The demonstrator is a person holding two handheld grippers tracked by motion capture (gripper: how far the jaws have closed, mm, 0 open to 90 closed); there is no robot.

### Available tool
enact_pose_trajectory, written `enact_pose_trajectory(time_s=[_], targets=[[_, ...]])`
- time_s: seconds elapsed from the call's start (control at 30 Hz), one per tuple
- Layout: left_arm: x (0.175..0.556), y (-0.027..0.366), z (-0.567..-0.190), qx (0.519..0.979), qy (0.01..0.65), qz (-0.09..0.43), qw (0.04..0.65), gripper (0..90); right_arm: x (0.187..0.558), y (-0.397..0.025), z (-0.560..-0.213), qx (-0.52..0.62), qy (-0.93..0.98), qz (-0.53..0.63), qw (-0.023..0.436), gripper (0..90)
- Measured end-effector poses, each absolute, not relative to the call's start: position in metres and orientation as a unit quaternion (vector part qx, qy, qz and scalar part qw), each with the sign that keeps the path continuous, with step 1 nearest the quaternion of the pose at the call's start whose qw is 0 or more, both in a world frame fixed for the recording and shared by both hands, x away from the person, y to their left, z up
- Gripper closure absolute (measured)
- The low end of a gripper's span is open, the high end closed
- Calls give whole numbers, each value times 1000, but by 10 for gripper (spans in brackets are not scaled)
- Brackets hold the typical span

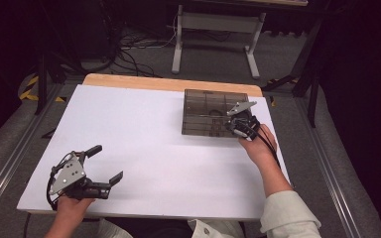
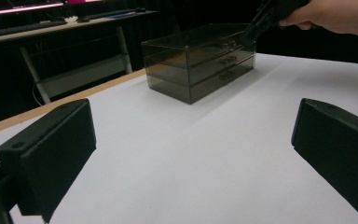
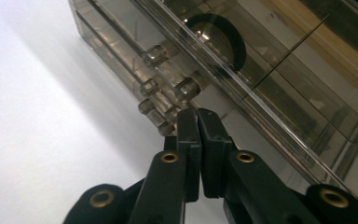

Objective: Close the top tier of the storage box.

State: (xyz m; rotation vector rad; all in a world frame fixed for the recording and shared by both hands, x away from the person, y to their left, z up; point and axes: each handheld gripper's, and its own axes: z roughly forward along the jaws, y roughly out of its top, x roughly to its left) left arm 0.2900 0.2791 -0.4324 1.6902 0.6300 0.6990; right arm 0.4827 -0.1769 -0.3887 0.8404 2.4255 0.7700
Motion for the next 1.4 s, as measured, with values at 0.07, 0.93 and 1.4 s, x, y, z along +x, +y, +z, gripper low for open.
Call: enact_pose_trajectory(time_s=[0.07, 0.93, 1.4], targets=[[290, 279, -432, 720, 268, 297, 567, 6, 476, -178, -383, 300, 880, 288, 231, 872], [291, 277, -433, 722, 268, 296, 564, 6, 427, -182, -350, 262, 866, 352, 239, 762], [291, 278, -433, 720, 271, 293, 567, 6, 387, -186, -347, 237, 830, 448, 233, 385]])
